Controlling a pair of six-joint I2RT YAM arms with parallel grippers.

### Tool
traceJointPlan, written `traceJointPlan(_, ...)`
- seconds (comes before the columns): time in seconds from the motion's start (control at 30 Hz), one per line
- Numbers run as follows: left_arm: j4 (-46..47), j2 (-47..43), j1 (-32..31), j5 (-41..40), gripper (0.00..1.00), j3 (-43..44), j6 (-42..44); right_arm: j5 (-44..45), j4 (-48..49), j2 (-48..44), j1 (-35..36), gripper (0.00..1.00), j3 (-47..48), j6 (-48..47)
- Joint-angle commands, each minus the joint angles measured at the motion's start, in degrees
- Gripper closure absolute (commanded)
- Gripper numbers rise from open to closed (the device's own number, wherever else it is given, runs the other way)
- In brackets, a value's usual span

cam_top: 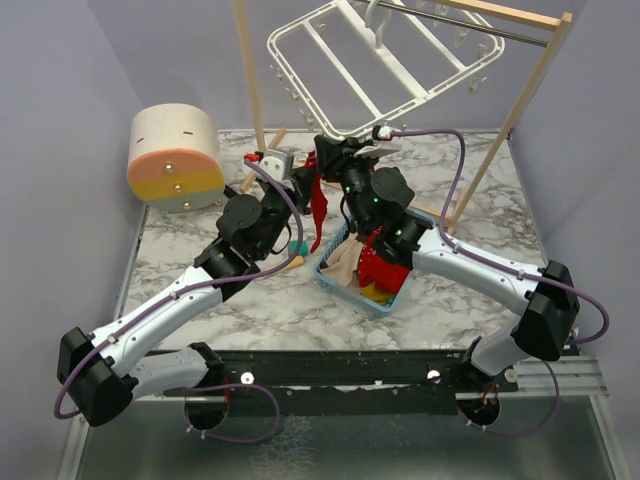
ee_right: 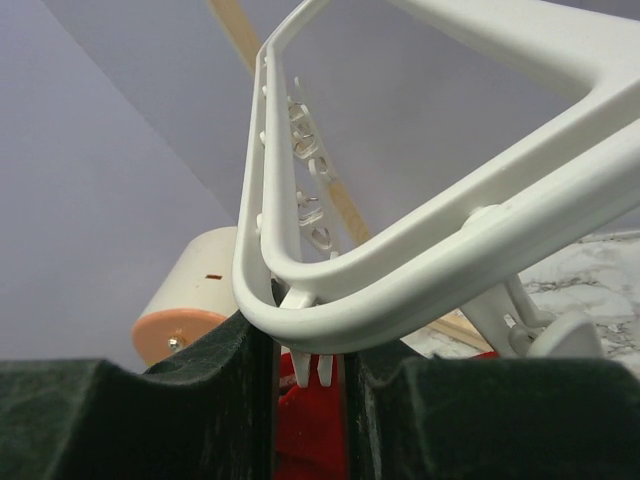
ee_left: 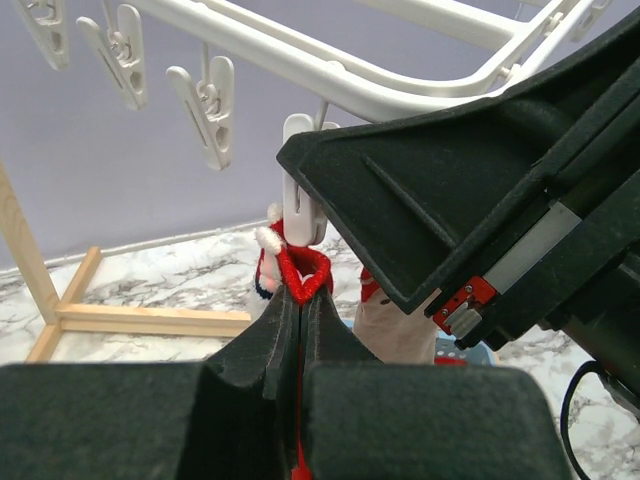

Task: Clip the socks to the hanger
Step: Clamp the sock onto the hanger.

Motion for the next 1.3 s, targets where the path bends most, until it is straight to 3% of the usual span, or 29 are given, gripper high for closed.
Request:
traceJointPlan(0.0, 0.57, 0.32, 0.37, 1.87, 1.0, 1.42, -0.53, 1.86, -2.02, 0.96, -0.24, 0.99, 2.0, 1.08)
traceJointPlan(1.27, 2.66, 2.38, 0.37, 0.44, 1.0, -1.63, 4.77, 4.35, -13.32, 2.02, -0.26, 0.99, 5.41, -1.93)
